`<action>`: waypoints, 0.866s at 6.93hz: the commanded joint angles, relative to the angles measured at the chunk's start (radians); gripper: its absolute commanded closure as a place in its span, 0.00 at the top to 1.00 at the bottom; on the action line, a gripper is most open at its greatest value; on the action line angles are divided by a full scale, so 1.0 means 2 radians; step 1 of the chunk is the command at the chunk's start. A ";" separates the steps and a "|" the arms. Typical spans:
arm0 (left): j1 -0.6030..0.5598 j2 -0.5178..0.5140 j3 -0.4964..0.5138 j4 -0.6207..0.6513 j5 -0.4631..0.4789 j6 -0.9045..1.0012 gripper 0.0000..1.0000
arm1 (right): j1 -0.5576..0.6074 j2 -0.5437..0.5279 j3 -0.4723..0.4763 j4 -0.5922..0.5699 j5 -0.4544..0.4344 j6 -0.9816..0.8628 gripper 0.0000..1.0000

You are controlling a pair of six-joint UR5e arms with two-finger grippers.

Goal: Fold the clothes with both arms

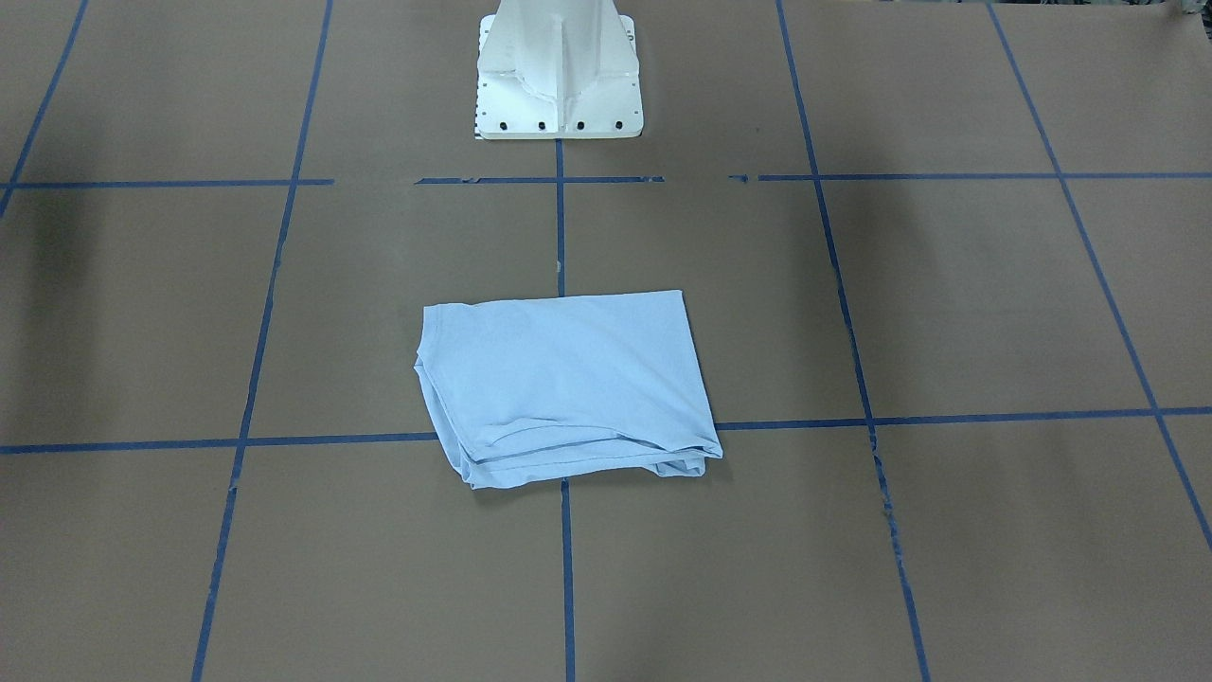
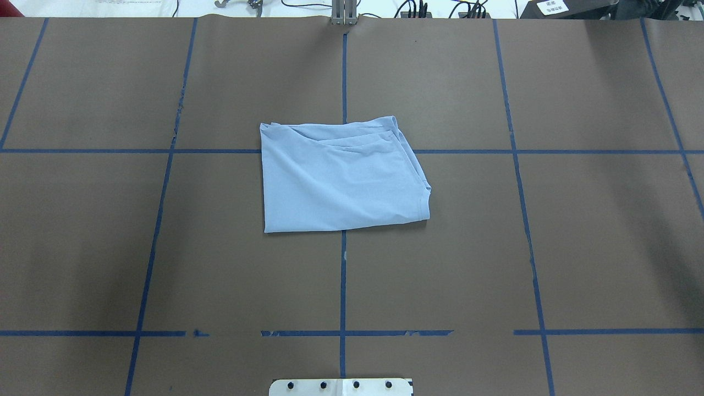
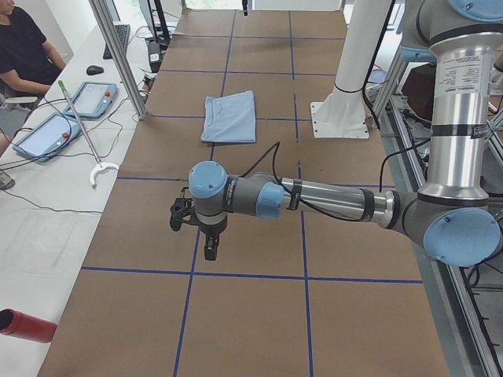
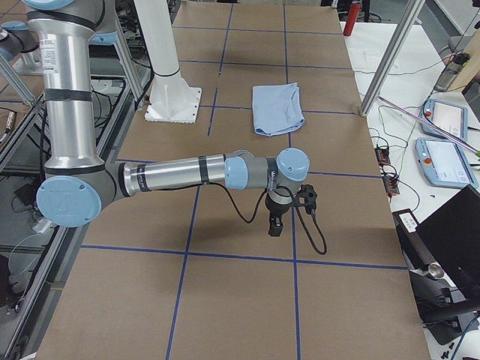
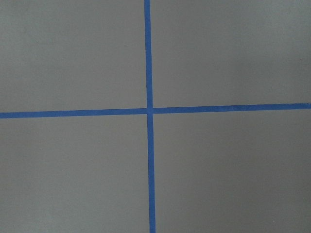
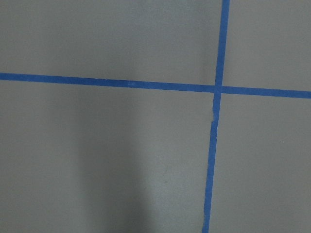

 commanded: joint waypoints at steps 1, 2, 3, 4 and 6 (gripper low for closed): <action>0.000 0.001 0.009 0.001 -0.007 0.002 1.00 | -0.004 0.000 0.000 0.001 0.003 -0.001 1.00; 0.000 0.000 0.003 0.002 -0.007 0.003 1.00 | -0.005 0.000 0.001 0.001 0.002 -0.001 1.00; 0.000 0.001 0.003 0.001 -0.006 0.004 1.00 | -0.005 0.000 0.000 0.001 0.002 -0.001 1.00; 0.000 0.002 0.003 0.001 -0.004 0.004 1.00 | -0.005 0.001 0.001 0.001 0.002 -0.001 1.00; 0.000 0.000 0.001 0.002 0.061 0.004 1.00 | -0.005 0.005 0.001 0.001 0.001 -0.001 1.00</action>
